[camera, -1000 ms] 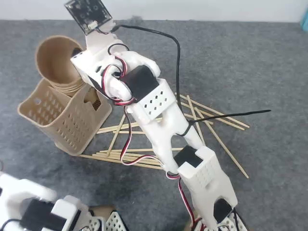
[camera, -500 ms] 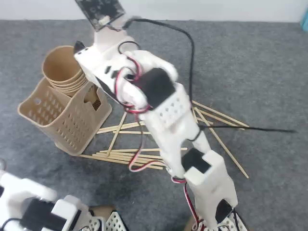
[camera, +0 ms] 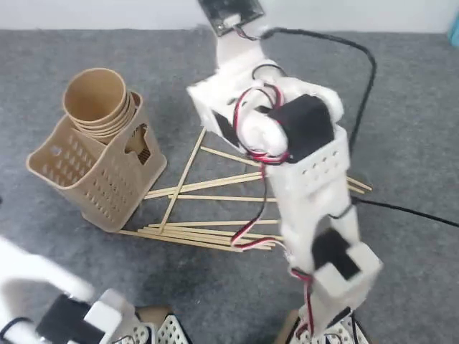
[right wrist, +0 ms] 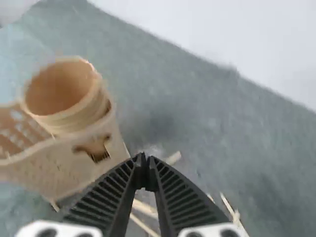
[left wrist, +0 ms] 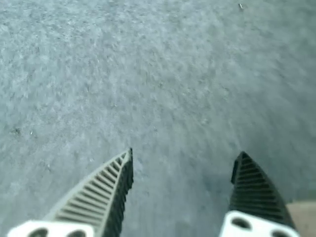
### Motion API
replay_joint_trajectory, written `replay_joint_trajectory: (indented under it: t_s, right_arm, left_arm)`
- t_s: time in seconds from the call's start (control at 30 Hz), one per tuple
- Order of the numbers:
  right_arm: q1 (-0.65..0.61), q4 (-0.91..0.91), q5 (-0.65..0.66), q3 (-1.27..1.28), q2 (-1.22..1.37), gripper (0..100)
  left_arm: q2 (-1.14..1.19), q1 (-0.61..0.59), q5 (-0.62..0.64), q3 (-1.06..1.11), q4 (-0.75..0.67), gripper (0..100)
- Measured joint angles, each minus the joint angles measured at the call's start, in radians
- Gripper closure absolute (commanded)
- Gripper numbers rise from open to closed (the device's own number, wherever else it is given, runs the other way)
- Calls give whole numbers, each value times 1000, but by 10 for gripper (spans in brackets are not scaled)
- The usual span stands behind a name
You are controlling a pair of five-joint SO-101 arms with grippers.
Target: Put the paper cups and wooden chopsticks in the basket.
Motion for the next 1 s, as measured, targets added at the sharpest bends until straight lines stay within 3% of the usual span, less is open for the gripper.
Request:
replay_joint_trajectory:
  t_s: [0.33,0.43,0.63,0.83,1.0]
  right_arm:
    - [34,-11,58,942,-384,991]
    - [84,-101,80,1226,-443,991]
    - [190,-427,87,1700,-522,991]
    - [189,-833,94,2074,-526,991]
    - [186,-859,94,2081,-532,991]
  left_arm:
    - [-2,72,0,-414,512,691]
    - [-2,127,0,-517,640,691]
    - [-43,212,60,-568,680,691]
    - [-109,262,123,-578,680,691]
    - [-97,365,175,-508,680,691]
